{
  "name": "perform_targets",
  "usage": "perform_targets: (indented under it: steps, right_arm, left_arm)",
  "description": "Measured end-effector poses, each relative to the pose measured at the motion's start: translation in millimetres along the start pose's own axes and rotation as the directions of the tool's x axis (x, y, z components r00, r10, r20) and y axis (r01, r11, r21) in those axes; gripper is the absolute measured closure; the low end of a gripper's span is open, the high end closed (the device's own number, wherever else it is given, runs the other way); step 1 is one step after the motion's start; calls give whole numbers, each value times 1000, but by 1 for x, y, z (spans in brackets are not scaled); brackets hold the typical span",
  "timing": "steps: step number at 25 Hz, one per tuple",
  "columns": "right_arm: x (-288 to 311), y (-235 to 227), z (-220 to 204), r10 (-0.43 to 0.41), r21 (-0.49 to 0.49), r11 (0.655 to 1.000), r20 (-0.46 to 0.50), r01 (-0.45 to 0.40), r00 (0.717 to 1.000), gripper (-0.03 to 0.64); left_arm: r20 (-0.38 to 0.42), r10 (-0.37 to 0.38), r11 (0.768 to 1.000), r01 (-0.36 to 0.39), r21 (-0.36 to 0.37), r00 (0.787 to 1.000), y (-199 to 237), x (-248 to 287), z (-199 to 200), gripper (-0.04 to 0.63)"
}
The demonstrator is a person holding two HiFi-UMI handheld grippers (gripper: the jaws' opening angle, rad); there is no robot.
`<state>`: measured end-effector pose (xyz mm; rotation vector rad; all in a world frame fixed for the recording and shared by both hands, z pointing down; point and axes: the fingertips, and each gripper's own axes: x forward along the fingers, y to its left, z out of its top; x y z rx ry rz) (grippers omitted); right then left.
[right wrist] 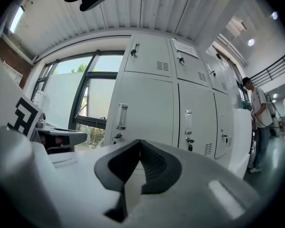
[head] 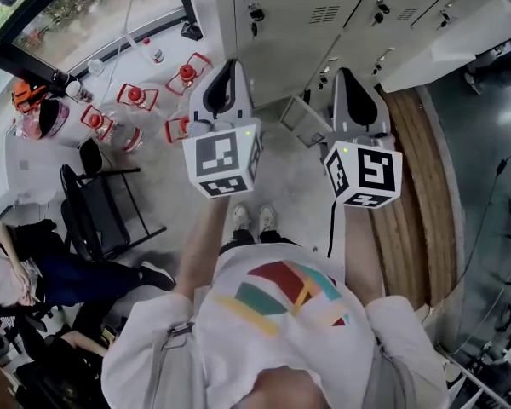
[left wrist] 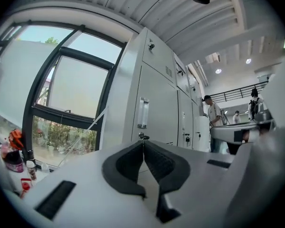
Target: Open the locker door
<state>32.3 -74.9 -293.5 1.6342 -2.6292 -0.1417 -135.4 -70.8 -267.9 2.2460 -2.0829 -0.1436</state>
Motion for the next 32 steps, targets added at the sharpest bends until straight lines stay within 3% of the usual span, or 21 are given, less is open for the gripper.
perform_targets:
  steps: [11, 18, 32]
  right_arm:
    - [-13, 24, -11, 31, 3, 1000, 7, -31, 1000, 612]
    - [-21, 26, -14, 10, -4, 1000, 11, -10, 1000, 612]
    - [-39, 26, -17, -26, 12, 1000, 5, 26, 1000, 612]
  left_arm:
    - [-2, -49, 992, 49, 113, 999, -23, -12, 2, 575]
    - [-5, -86, 990, 86, 112, 996, -28, -19, -4, 575]
    - [-11, -89, 989, 90, 119, 996, -27, -32, 1, 575]
